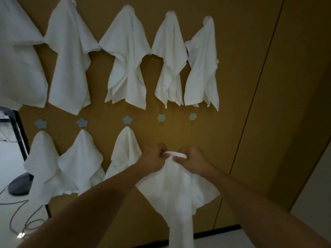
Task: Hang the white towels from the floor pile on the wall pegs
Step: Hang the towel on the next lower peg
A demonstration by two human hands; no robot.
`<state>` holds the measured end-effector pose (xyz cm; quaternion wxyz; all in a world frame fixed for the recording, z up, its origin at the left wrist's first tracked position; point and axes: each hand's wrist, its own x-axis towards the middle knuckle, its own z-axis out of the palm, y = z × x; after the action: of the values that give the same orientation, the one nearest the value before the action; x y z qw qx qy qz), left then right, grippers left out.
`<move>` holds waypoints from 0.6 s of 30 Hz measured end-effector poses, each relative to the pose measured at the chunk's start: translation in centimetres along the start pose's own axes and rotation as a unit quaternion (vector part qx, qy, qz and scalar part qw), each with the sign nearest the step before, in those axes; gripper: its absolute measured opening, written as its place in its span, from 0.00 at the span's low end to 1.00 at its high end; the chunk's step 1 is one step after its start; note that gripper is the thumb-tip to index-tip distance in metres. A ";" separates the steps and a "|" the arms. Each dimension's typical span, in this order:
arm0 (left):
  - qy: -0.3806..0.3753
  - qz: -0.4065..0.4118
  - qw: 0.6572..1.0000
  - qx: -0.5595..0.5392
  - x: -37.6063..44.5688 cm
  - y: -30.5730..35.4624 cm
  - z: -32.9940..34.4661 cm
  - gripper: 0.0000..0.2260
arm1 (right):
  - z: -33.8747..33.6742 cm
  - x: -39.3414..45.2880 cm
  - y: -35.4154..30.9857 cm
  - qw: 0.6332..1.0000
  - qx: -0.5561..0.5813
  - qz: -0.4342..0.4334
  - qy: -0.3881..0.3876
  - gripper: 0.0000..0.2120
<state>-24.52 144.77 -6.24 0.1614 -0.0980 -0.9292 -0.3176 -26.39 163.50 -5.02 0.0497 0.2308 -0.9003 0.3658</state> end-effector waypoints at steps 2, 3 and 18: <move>0.011 0.007 1.000 0.001 3.6 -2.2 -0.2 0.03 | 0.1 4.0 0.8 1.000 0.027 0.005 0.002 0.12; 0.014 0.006 1.000 0.007 5.3 -3.2 -0.3 0.03 | 0.2 5.9 1.3 0.999 0.042 0.011 0.003 0.15; 0.120 0.112 0.958 0.236 21.3 -11.4 -2.0 0.10 | 2.2 27.7 8.3 0.918 -0.170 -0.295 0.203 0.06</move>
<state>-47.09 136.35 -3.36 0.3251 -0.1216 -0.9345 -0.0789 -54.60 156.64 -4.72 0.3756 0.3948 -0.8105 0.2150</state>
